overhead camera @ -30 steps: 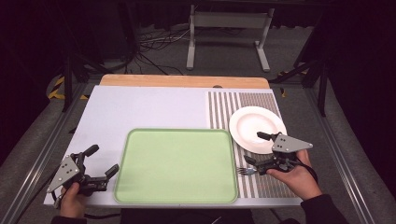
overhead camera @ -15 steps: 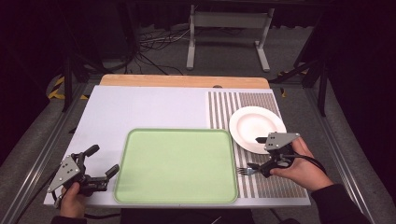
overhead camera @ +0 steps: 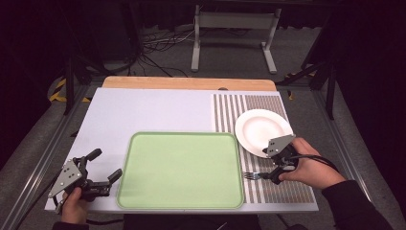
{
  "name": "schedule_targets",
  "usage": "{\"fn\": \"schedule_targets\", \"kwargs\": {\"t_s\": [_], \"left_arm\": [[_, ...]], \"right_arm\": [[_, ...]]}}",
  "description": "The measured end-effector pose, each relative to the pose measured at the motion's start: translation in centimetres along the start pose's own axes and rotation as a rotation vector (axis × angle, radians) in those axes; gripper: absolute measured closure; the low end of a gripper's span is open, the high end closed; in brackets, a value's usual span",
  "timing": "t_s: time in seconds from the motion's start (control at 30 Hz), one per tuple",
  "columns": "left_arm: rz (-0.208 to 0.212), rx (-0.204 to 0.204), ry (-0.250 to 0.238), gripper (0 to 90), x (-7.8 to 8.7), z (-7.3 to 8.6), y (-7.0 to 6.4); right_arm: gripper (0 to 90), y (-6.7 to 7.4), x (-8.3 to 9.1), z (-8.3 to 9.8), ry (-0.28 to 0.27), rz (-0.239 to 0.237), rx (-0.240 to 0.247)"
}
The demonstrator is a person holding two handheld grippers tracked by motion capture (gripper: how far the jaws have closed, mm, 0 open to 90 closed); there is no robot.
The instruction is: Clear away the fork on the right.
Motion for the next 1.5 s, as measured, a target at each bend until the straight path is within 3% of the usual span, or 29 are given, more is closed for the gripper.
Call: {"fn": "schedule_targets", "kwargs": {"t_s": [0.13,0.23,0.43,0.8,1.27,1.43,1.5], "left_arm": [[-0.001,0.001,-0.004,0.1,0.0,0.0,0.0],[0.000,0.000,-0.002,0.1,0.0,0.0,0.0],[-0.001,0.001,-0.004,0.1,0.0,0.0,0.0],[-0.001,-0.001,-0.002,0.1,-0.1,0.0,0.0],[-0.001,0.000,-0.002,0.0,-0.1,0.0,0.0],[0.000,0.000,-0.003,0.1,0.0,0.0,0.0],[-0.001,-0.001,-0.002,0.1,0.0,0.0,0.0]], "right_arm": [[17.1,-0.1,-0.1,0.1,0.025,-0.016,0.019],[18.3,0.1,-0.4,0.4,0.071,-0.059,0.039],[17.9,0.3,-0.6,0.6,0.111,-0.073,0.051],[19.3,0.7,-1.2,1.3,0.238,-0.134,0.080],[20.5,0.7,-1.9,1.5,0.292,-0.181,0.101],[29.5,0.3,-2.1,1.9,0.325,-0.193,0.082],[33.5,0.0,-2.1,2.0,0.337,-0.198,0.097]]}}
Point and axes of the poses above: each handheld gripper's, and its own axes: x roughly backward along the jaws, z roughly out of its underside, y roughly to its left, the point moved 3 cm from there along -x, roughly forward along the jaws, and after that the axes turned 2 degrees about x, right-handed, at the moved point
